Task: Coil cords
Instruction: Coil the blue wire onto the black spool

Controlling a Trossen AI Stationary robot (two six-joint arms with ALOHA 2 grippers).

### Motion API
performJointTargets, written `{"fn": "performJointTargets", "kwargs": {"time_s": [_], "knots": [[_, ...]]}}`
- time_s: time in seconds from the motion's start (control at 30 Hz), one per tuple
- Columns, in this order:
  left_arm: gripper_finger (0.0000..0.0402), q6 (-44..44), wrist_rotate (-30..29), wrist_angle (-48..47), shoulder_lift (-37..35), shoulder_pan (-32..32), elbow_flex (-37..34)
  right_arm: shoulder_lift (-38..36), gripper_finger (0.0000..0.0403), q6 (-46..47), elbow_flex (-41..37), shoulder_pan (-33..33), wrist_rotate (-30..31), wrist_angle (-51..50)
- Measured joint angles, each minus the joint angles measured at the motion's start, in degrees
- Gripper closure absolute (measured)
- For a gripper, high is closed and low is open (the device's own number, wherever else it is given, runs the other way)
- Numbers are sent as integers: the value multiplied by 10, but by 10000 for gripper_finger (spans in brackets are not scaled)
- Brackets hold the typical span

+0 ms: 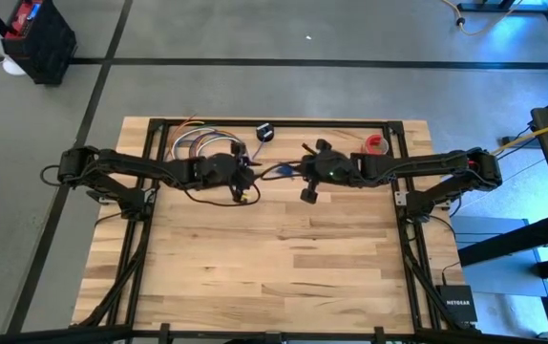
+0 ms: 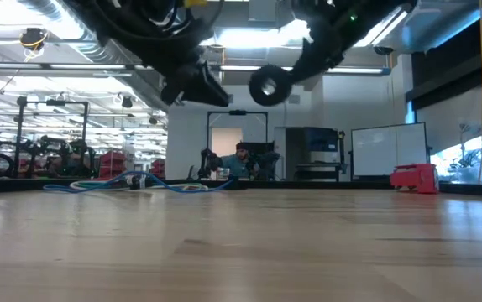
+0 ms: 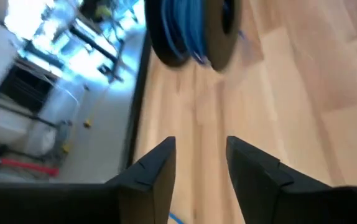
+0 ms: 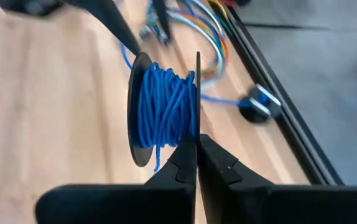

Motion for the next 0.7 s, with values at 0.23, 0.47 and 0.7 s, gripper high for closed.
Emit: {"fn": "performJointTargets", "kwargs": {"time_s": [0.23, 0.47, 0.7], "knots": [[277, -97, 0, -68, -1, -12, 1, 1, 398, -2, 0, 0, 89, -81], [286, -167, 0, -103, -1, -32, 1, 5, 398, -31, -60, 0, 199, -54], [293, -178, 1, -102, -2, -50, 1, 14, 398, -62, -133, -1, 241, 23]]}}
